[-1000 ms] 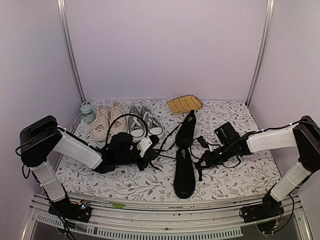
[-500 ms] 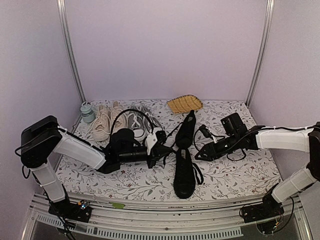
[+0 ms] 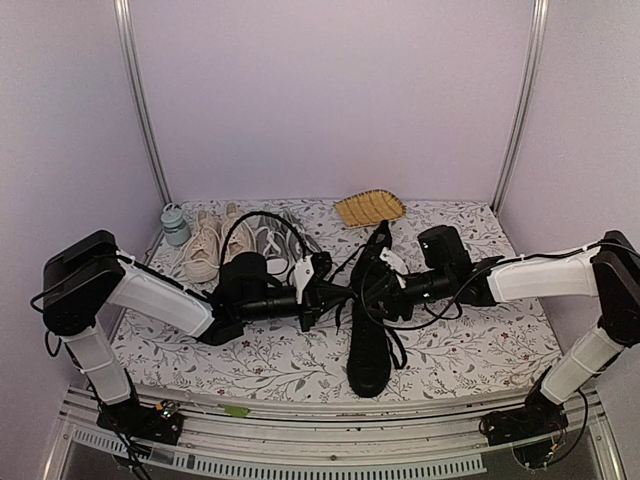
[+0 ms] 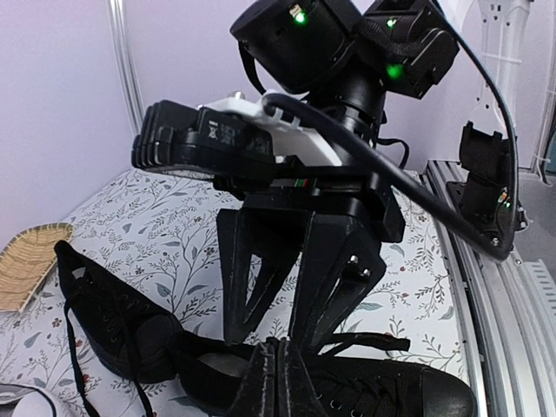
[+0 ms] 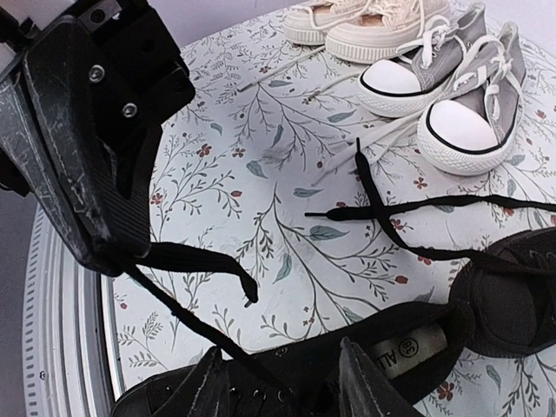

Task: Tie the shoes
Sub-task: Pass from the left arm to the right

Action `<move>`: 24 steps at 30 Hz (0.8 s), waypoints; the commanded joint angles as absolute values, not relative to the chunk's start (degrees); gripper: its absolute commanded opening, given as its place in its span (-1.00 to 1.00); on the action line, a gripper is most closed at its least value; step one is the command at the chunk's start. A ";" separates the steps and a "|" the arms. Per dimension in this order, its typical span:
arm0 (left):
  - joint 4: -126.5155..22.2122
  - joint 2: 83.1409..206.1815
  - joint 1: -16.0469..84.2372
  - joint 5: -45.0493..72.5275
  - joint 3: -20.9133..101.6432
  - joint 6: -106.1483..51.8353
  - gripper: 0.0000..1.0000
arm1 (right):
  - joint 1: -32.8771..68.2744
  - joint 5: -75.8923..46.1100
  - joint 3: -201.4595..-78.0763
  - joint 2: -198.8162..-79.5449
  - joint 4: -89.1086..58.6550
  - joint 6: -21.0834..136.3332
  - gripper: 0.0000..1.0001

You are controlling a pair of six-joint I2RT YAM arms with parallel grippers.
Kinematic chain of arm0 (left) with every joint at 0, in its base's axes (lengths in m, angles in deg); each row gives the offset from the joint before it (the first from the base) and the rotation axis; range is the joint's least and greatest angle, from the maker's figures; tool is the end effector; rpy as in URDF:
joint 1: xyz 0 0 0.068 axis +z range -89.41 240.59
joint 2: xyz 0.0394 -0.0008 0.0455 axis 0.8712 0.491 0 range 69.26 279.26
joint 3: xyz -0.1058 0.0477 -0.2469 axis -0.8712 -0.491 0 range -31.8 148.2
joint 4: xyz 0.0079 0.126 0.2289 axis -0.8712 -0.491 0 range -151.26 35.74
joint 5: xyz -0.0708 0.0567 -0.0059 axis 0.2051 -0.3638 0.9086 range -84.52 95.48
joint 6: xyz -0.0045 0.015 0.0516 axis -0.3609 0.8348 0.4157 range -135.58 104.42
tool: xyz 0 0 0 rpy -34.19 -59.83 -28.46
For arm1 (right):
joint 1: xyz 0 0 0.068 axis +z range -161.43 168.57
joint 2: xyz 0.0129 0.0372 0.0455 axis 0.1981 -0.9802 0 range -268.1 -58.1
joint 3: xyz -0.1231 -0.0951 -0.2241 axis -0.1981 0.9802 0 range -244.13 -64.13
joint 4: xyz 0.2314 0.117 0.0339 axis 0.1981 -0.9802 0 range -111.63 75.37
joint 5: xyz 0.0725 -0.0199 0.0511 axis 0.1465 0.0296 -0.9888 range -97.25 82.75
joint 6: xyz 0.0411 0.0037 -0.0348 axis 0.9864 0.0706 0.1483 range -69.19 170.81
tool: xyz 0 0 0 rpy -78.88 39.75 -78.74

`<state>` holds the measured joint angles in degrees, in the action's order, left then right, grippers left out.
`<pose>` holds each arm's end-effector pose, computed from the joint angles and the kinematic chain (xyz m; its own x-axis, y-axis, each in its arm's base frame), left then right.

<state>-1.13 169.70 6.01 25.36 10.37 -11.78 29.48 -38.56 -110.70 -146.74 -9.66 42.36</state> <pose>0.1959 -0.2961 0.1867 0.0119 0.0907 -0.9958 0.9640 0.2635 0.0355 0.2290 0.2230 0.1947 -0.3228 -0.4457 -0.8350 -0.9302 0.3122 0.1930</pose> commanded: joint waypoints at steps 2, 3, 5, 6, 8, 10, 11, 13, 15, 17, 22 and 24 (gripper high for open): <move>0.59 170.33 5.31 24.66 11.35 -12.33 -1.00 | 30.00 -40.95 -111.68 -148.97 -3.84 40.59 -0.20; 0.59 170.42 5.31 24.56 11.35 -12.34 -1.00 | 30.16 -41.12 -111.63 -149.35 -3.67 40.72 -0.23; 0.59 170.48 5.31 24.55 11.46 -12.32 -1.00 | 30.54 -40.97 -111.65 -149.94 -3.65 40.79 -0.31; 0.59 170.50 5.33 24.55 11.46 -12.32 -1.00 | 30.66 -41.15 -111.62 -150.14 -3.65 40.83 -0.33; 0.47 170.59 5.31 24.39 11.56 -12.24 -1.00 | 30.97 -41.55 -111.44 -150.10 -3.69 40.75 -0.31; 0.41 170.59 5.31 24.42 11.62 -12.26 -1.00 | 31.12 -40.81 -110.91 -149.68 -3.18 40.62 -0.40; 0.41 170.59 5.31 24.42 11.55 -12.28 -1.00 | 31.15 -40.09 -110.85 -149.44 -3.13 40.81 -0.54; 0.37 170.51 5.32 24.34 11.26 -12.47 -1.00 | 31.14 -38.54 -110.78 -148.55 -3.33 41.26 -0.91; -0.03 170.34 5.31 23.89 10.70 -12.65 -1.00 | 31.09 -37.05 -110.31 -146.97 -3.47 41.70 -0.99; -0.60 170.74 5.18 23.02 9.81 -12.25 -1.00 | 30.73 -34.82 -109.80 -145.33 -3.61 43.48 -0.99; -3.19 175.31 1.21 17.49 11.16 -6.39 -1.00 | 29.63 -35.44 -110.34 -144.84 -4.47 49.38 -0.99; -3.55 176.05 -0.35 15.25 11.96 -6.50 -1.00 | 29.63 -35.66 -110.66 -145.46 -5.08 50.41 -0.99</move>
<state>-1.74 173.28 3.32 20.09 10.43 -9.25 30.00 -36.22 -110.18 -146.04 -4.81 45.95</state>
